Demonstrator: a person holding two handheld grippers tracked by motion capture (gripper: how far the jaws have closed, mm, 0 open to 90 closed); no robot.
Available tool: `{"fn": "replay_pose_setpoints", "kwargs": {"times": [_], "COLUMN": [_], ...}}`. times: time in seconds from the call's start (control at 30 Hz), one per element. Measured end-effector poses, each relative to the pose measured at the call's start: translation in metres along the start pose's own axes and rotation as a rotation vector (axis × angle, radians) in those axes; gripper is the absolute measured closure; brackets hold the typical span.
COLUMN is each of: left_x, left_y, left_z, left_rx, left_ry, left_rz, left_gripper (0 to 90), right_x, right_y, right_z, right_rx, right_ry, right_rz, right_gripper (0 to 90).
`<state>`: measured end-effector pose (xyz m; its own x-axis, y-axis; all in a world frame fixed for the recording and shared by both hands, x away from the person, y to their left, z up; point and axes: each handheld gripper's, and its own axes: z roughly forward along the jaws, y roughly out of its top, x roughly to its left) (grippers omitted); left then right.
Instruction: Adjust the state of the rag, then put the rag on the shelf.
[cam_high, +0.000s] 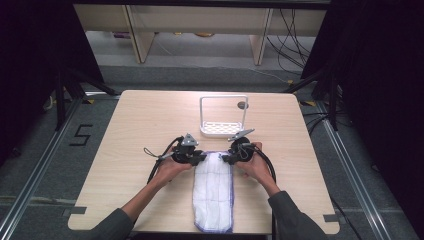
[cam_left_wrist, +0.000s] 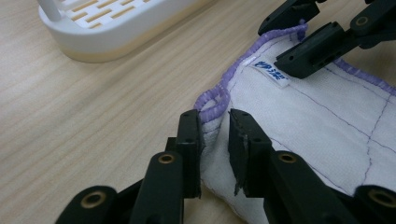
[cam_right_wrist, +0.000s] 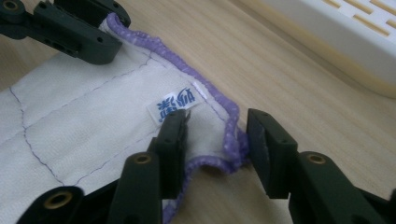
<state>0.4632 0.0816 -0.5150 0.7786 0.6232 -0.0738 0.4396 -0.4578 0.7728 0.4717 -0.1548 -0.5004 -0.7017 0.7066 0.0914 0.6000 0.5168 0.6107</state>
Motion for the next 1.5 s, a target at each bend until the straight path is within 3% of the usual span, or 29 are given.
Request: {"fn": "replay_pose_setpoints", "kwargs": {"times": [0.17, 0.27, 0.37, 0.43, 0.5, 0.53, 0.57, 0.6, 0.63, 0.7, 0.8, 0.87, 0.97, 1.0, 1.03, 1.1, 1.17, 1.2, 1.23, 1.27, 1.3, 1.33, 1.37, 1.4, 1.43, 1.5], "left_x": [0.0, -0.001, -0.001, 0.0, 0.0, -0.001, -0.001, -0.001, -0.002, -0.002, -0.003, -0.004, -0.003, -0.003, -0.003, -0.004, -0.005, -0.007, -0.008, -0.009, -0.009, -0.009, -0.012, -0.012, -0.014, -0.017], "left_y": [0.001, 0.001, 0.002, 0.002, 0.003, 0.004, 0.004, 0.005, 0.006, 0.007, 0.009, 0.01, 0.011, 0.012, 0.012, 0.013, 0.015, 0.015, 0.016, 0.016, 0.016, 0.019, 0.02, 0.022, 0.023, 0.028], "left_z": [-0.001, -0.003, -0.005, -0.008, -0.01, -0.011, -0.011, -0.013, -0.014, -0.016, -0.019, -0.021, -0.025, -0.027, -0.028, -0.031, -0.033, -0.033, -0.035, -0.036, -0.036, -0.04, -0.041, -0.045, -0.047, -0.053], "left_rx": [0.0, -0.001, -0.008, -0.02, -0.029, -0.036, -0.036, -0.044, -0.06, -0.056, -0.061, -0.075, -0.071, -0.074, -0.089, -0.088, -0.092, -0.103, -0.107, -0.11, -0.11, -0.103, -0.123, -0.114, -0.122, -0.141], "left_ry": [0.004, 0.008, 0.003, 0.004, 0.003, 0.003, 0.003, 0.01, 0.008, 0.009, 0.015, 0.013, 0.008, 0.013, 0.007, 0.012, -0.001, 0.002, -0.01, -0.005, -0.005, -0.005, -0.011, -0.013, -0.008, -0.021], "left_rz": [0.008, 0.014, 0.022, 0.017, 0.019, 0.011, 0.011, 0.015, -0.001, 0.011, 0.019, 0.015, 0.029, 0.028, 0.013, 0.025, 0.02, 0.005, 0.003, 0.005, 0.005, 0.027, 0.009, 0.03, 0.029, 0.032], "left_gripper": [77.9, 80.1, 81.8, 82.6, 83.0, 83.1, 83.2, 83.3, 83.3, 83.4, 83.3, 83.3, 83.5, 83.6, 83.6, 83.6, 83.7, 83.8, 83.9, 83.9, 83.9, 83.9, 84.0, 83.9, 83.9, 83.9], "right_x": [0.003, 0.004, 0.004, 0.003, 0.003, 0.004, 0.003, 0.002, 0.003, 0.005, 0.003, 0.006, 0.007, 0.006, 0.007, 0.009, 0.011, 0.011, 0.013, 0.012, 0.012, 0.015, 0.016, 0.017, 0.02, 0.024], "right_y": [-0.001, -0.002, -0.002, -0.002, -0.001, -0.001, -0.001, -0.001, 0.0, 0.0, 0.002, 0.003, 0.005, 0.005, 0.005, 0.005, 0.006, 0.005, 0.006, 0.006, 0.006, 0.007, 0.008, 0.008, 0.008, 0.009], "right_z": [-0.001, -0.001, -0.001, -0.001, -0.004, -0.006, -0.005, -0.007, -0.008, -0.01, -0.014, -0.015, -0.019, -0.019, -0.019, -0.021, -0.028, -0.029, -0.034, -0.038, -0.038, -0.039, -0.046, -0.051, -0.052, -0.064], "right_rx": [0.001, -0.008, -0.006, -0.017, -0.013, -0.01, -0.032, -0.036, -0.042, -0.056, -0.065, -0.074, -0.072, -0.085, -0.092, -0.103, -0.095, -0.119, -0.098, -0.116, -0.116, -0.13, -0.14, -0.131, -0.152, -0.141], "right_ry": [-0.003, 0.018, 0.003, -0.002, 0.025, 0.029, 0.008, 0.034, 0.041, 0.043, 0.032, 0.047, 0.04, 0.037, 0.042, 0.044, 0.052, 0.044, 0.044, 0.043, 0.043, 0.037, 0.046, 0.045, 0.05, 0.06], "right_rz": [-0.003, -0.015, -0.016, -0.008, -0.017, 0.004, -0.008, -0.039, -0.026, -0.015, -0.045, -0.009, -0.025, -0.05, -0.035, -0.028, -0.02, -0.033, -0.018, -0.048, -0.048, -0.013, -0.027, -0.032, -0.025, -0.042], "right_gripper": [71.5, 76.9, 79.3, 79.9, 80.1, 80.3, 80.3, 80.4, 80.4, 80.4, 80.4, 80.3, 80.3, 80.3, 80.3, 80.3, 80.3, 80.4, 80.4, 80.4, 80.4, 80.5, 80.6, 80.6, 80.6, 80.7]}}
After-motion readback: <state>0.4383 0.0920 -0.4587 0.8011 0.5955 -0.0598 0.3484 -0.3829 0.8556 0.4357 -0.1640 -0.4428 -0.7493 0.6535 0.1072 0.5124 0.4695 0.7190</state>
